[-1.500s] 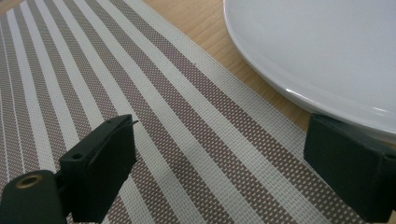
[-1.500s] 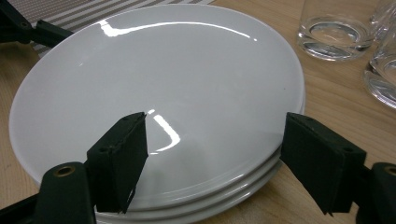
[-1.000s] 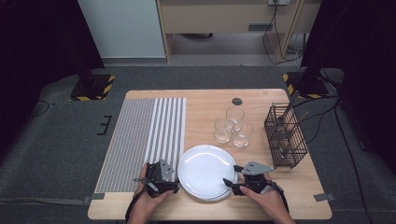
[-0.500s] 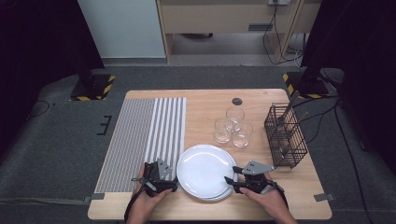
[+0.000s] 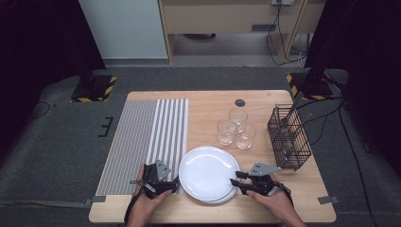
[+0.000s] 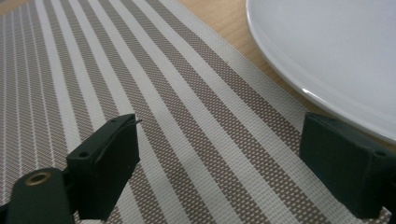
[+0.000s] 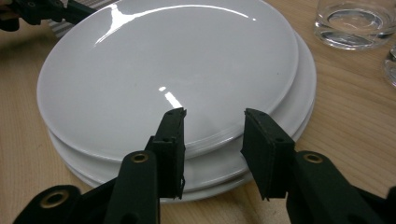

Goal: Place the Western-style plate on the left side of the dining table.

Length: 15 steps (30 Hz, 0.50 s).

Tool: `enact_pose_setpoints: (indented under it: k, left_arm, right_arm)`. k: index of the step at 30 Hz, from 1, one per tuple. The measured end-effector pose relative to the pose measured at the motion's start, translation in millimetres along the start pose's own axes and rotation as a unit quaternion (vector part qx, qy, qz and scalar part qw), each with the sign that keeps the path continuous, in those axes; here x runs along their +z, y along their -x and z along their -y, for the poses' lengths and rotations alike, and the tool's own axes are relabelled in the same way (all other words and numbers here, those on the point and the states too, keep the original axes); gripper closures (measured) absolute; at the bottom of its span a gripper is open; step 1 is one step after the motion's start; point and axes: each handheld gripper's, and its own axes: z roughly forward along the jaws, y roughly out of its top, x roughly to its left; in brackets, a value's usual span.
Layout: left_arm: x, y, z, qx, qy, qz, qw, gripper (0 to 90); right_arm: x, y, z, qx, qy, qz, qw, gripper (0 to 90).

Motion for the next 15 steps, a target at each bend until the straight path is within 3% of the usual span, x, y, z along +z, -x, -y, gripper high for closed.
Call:
enact_pose_setpoints:
  k: [2,7,10,15]
  left_arm:
    - [-4.2,-3.0,-0.4,-0.016,0.011,0.0,0.9998,13.7]
    - [-14.9,-5.3,-3.7,-0.027,0.036,-0.006,0.999,15.3]
    - [-20.3,-3.6,-6.4,-0.039,0.054,0.003,0.9978,15.7]
    - [-25.7,6.4,-14.0,-0.033,0.077,0.016,0.9963,16.4]
  right_arm:
    - [-1.4,-0.3,0.1,0.0,0.001,-0.006,1.0,62.8]
    - [-3.0,-0.2,0.3,-0.003,0.0,-0.016,0.9999,64.6]
    - [-4.6,-0.8,1.3,-0.003,0.0,-0.029,0.9996,65.3]
    - [-5.7,-0.7,1.8,-0.01,0.0,-0.035,0.9993,66.4]
